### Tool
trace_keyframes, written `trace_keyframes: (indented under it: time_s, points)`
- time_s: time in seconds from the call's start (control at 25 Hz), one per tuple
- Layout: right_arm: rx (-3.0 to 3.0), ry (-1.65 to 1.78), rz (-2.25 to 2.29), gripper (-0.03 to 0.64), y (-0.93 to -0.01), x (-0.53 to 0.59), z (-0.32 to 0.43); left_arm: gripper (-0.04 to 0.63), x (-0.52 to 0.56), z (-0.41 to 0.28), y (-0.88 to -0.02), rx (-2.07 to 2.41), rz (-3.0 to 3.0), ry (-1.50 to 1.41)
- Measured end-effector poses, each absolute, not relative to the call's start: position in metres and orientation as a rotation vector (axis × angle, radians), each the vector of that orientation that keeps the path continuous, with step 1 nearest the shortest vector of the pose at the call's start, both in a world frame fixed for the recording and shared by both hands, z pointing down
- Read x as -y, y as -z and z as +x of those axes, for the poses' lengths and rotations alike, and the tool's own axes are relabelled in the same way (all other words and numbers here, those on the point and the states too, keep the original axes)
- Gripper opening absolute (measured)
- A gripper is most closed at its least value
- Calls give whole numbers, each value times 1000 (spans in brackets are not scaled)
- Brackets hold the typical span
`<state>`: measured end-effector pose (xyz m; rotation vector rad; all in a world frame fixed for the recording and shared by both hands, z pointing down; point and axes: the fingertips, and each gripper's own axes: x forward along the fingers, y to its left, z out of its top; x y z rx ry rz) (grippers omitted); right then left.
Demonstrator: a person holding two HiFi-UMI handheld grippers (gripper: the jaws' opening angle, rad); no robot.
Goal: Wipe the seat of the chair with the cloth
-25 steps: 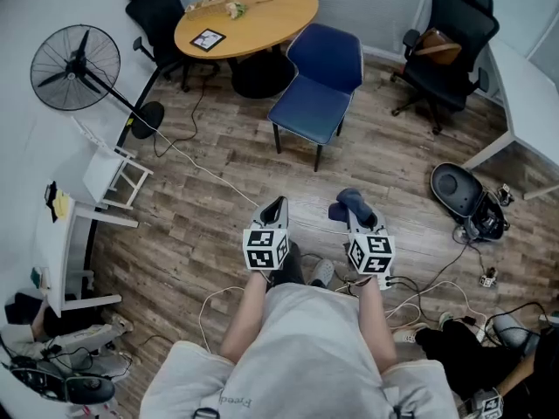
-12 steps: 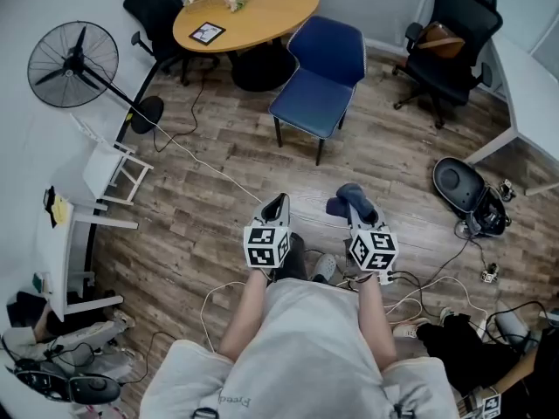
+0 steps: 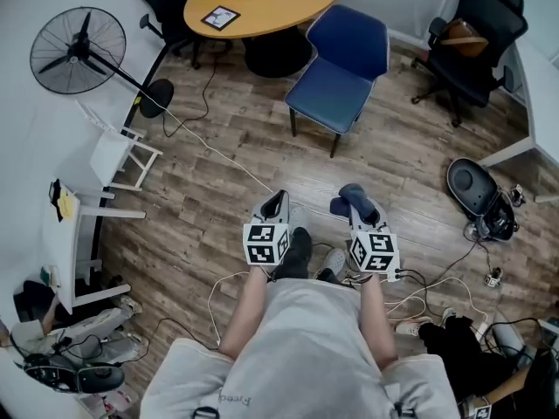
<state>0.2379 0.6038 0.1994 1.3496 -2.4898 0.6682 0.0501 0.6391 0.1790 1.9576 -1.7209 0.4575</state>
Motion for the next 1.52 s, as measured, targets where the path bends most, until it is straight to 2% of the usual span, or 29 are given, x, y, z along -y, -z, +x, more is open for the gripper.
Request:
trace_keyframes:
  time_s: [0.68,1.0,1.52]
  points:
    - [2453,-615,1349,83,-192,-464,141,29,-490,-59,-166,1762,1946,-294]
    - [2474,-618,1280,84,-197,-444,86,28,-453,-106,-172,1739,1949,-267]
    - [2377,-699,1410,84,-230,-399,114,29,-416,-105,-201,1673,1952,-335]
